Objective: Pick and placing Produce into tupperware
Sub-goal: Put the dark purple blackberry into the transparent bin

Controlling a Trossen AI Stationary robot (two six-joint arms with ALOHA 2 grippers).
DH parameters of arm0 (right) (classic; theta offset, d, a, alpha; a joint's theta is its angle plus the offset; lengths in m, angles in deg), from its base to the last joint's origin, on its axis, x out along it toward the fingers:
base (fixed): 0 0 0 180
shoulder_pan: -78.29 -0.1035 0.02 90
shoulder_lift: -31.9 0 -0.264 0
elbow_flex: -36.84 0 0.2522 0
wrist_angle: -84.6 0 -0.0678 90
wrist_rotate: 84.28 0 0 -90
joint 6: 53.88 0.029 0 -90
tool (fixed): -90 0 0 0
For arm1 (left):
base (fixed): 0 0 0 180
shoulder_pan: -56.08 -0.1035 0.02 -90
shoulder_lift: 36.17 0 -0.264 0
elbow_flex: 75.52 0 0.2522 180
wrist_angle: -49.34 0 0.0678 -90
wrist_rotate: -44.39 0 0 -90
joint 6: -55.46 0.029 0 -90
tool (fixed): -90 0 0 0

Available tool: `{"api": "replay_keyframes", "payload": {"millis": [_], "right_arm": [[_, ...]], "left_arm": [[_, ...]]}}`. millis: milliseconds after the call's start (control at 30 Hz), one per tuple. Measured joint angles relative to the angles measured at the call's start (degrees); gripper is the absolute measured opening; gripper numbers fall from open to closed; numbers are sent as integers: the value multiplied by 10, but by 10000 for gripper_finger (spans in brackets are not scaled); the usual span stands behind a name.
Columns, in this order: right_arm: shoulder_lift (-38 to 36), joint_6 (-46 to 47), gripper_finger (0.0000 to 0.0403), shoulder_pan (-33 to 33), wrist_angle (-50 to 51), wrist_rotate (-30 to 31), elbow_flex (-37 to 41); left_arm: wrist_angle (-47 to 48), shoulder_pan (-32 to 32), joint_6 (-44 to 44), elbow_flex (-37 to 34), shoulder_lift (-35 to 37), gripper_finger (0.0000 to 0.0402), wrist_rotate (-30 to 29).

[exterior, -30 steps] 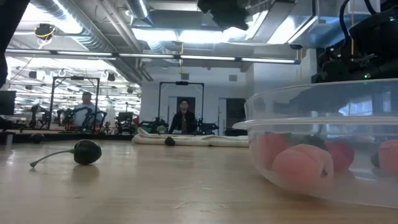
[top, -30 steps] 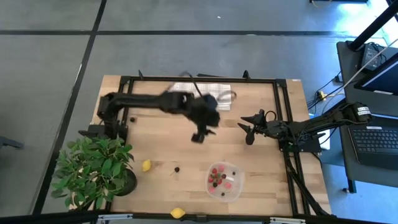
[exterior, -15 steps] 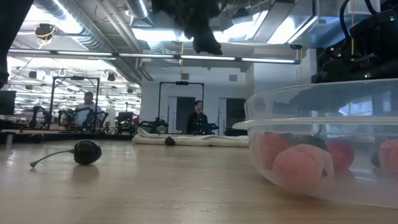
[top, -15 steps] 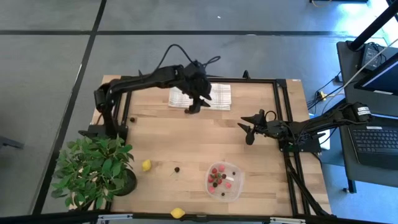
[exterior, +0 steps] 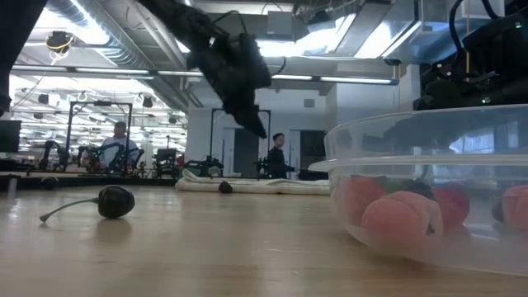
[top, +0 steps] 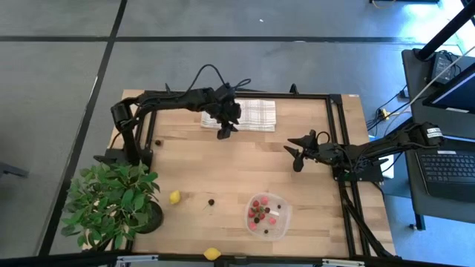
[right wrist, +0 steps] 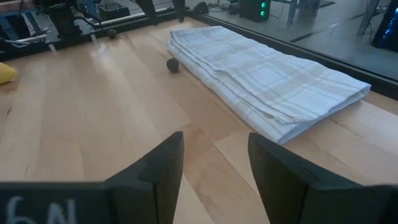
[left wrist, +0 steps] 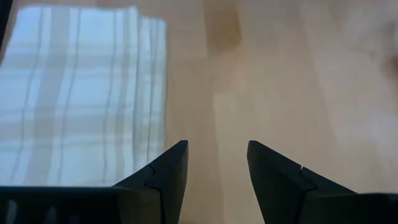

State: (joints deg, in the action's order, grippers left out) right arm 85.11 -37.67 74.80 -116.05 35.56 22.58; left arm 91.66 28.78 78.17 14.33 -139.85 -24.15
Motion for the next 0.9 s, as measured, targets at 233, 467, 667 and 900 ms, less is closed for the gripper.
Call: {"api": "replay_keyframes", "payload": {"millis": [233,467,667,900], "right_arm": [[0,1,182,0,0,0,0],[0,35,182,0,-4,0,0],[0,23,182,0,-5,1,0],[0,11,182,0,-12,2,-1]], "left_arm": [[-10,-14,-1,-45,0,160,-44],[-8,-24,4,-83,0,160,-114],[-6,-28,4,-121,0,160,-115],[-18,-21,1,-129,0,160,-115]]}}
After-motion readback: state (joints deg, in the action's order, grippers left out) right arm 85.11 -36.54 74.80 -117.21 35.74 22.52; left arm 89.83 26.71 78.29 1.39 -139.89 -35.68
